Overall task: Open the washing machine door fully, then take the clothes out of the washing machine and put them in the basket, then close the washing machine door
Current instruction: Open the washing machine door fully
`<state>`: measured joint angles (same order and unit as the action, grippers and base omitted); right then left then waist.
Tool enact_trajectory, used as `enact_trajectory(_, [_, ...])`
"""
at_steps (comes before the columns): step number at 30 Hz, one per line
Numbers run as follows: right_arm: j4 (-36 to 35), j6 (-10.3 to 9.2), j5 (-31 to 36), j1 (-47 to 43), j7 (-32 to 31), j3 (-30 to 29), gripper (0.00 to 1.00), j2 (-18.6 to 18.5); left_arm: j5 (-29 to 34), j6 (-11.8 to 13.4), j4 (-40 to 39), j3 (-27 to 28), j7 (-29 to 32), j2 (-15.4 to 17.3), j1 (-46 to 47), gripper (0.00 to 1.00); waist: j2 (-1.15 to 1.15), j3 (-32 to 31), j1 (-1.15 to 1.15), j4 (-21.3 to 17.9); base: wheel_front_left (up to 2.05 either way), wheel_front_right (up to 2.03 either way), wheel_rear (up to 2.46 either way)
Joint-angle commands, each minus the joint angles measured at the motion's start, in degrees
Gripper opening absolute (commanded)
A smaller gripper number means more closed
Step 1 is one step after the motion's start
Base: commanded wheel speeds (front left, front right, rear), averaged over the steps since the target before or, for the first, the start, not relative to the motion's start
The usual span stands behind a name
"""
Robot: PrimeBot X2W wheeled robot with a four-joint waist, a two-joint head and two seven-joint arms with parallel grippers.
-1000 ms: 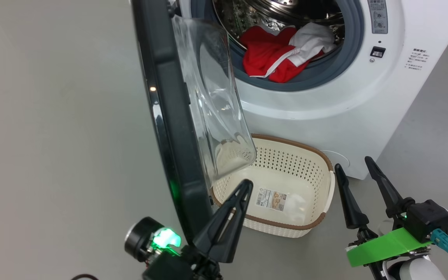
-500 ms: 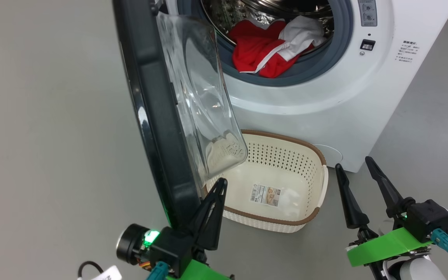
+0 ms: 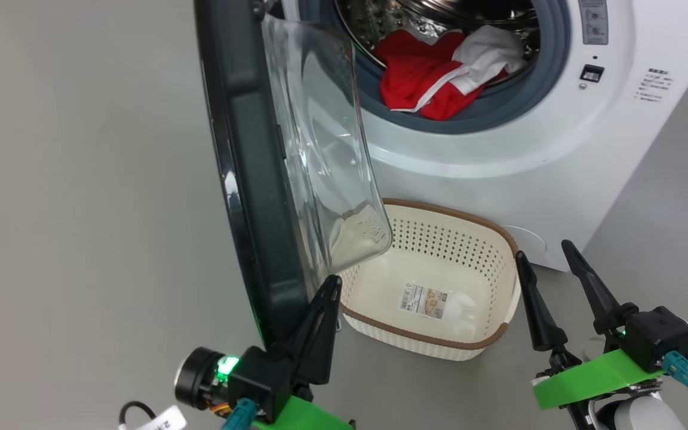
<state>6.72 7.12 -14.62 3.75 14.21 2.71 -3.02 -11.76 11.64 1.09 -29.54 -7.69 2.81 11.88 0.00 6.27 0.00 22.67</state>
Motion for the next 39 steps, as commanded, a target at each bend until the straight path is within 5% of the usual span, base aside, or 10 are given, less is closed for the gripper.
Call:
enact_trajectory(1, [-1.4, 0.36, -0.5, 1.1, 0.6, 1.4, 1.0, 0.1, -0.6, 1.2, -1.2, 3.2, 0.0, 1.2, 0.4, 0.0, 0.0, -0.2, 0.0, 0.9, 0.0, 0.0, 0.0])
enact_trajectory(39, [-3.3, 0.36, 1.5, 1.0, -1.7, 1.7, 1.0, 0.1, -6.2, 8.2, 0.9, 18.0, -4.2, 8.3, -4.9, 0.0, 0.0, 1.3, 0.0, 5.2, 0.0, 0.0, 0.0])
